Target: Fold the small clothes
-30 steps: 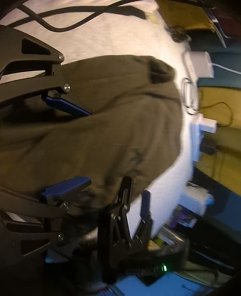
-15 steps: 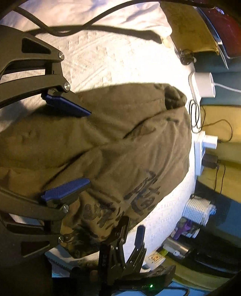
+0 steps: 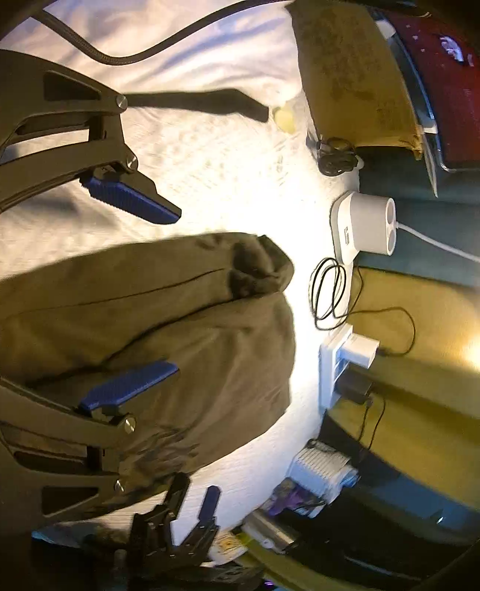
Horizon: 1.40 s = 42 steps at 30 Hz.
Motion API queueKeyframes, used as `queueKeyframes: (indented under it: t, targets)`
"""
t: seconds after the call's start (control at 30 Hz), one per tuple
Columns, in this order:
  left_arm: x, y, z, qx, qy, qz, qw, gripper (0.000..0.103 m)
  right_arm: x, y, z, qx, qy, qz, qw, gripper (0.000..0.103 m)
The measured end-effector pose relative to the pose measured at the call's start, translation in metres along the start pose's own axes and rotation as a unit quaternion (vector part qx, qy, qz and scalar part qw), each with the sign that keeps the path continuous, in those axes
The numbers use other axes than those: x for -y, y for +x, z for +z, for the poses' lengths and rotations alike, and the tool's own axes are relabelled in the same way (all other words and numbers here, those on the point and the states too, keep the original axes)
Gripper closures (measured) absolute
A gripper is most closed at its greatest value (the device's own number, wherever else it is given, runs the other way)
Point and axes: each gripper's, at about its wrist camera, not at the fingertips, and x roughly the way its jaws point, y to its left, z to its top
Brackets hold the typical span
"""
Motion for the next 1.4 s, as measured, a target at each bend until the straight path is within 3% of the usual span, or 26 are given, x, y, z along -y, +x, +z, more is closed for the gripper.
queueKeyframes:
  t: [0.5,0.7,1.13,1.23,1.4]
  targets:
    - [-0.01,0.053,0.032,-0.018,-0.007,-0.004,0.9998,0.019,0.017,0.044,0.036,-0.007,-0.004,0.01,1.0,0.028]
    - [-0.003,0.064,0.039,-0.015,0.012,-0.01,0.9998,0.007,0.027,0.056,0.044,-0.007,-0.004,0.017,1.0,0.028]
    - [0.045,0.085,0.042,-0.045,0.089,-0.048,0.9939,0.007,0.039,0.076,0.049,-0.013,0.036,0.061,0.997,0.026]
    - [0.057,0.087,0.039,-0.044,0.118,-0.045,0.991,0.016,0.04,0.079,0.051,-0.011,0.044,0.072,0.996,0.022]
    - [0.06,0.088,0.041,-0.035,0.123,-0.034,0.9913,0.034,0.038,0.086,0.059,-0.01,0.042,0.102,0.994,0.021]
